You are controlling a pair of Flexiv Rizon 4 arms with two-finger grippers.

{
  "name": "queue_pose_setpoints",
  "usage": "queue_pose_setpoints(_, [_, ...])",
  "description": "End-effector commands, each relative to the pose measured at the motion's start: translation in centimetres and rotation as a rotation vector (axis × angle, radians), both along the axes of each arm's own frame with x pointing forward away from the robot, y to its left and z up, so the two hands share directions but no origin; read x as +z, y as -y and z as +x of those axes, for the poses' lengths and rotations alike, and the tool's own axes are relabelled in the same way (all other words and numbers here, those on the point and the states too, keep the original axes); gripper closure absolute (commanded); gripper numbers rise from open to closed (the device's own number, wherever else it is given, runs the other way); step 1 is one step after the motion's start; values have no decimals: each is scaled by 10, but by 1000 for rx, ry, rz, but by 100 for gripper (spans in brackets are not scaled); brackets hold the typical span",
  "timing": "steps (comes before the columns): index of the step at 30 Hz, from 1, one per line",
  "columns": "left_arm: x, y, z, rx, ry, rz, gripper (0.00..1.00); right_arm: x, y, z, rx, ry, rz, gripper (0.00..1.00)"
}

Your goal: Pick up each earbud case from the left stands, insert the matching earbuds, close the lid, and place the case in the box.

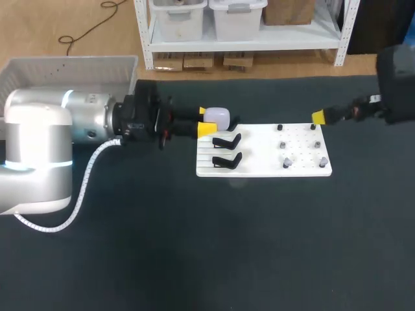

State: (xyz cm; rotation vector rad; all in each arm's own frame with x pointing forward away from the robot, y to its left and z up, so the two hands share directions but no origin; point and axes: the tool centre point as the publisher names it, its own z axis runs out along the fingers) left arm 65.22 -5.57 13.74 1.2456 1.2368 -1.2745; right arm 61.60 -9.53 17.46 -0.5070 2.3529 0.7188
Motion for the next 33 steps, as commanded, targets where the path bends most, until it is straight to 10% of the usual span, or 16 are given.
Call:
queue_pose_setpoints(1, [-1, -1, -3, 4, -3, 0, 100, -1, -20, -8, -76, 25, -117, 0])
queue_pose_setpoints(33, [-3, -2, -8, -19, 1, -24, 100, -8, -128, -16, 93, -108, -160, 0])
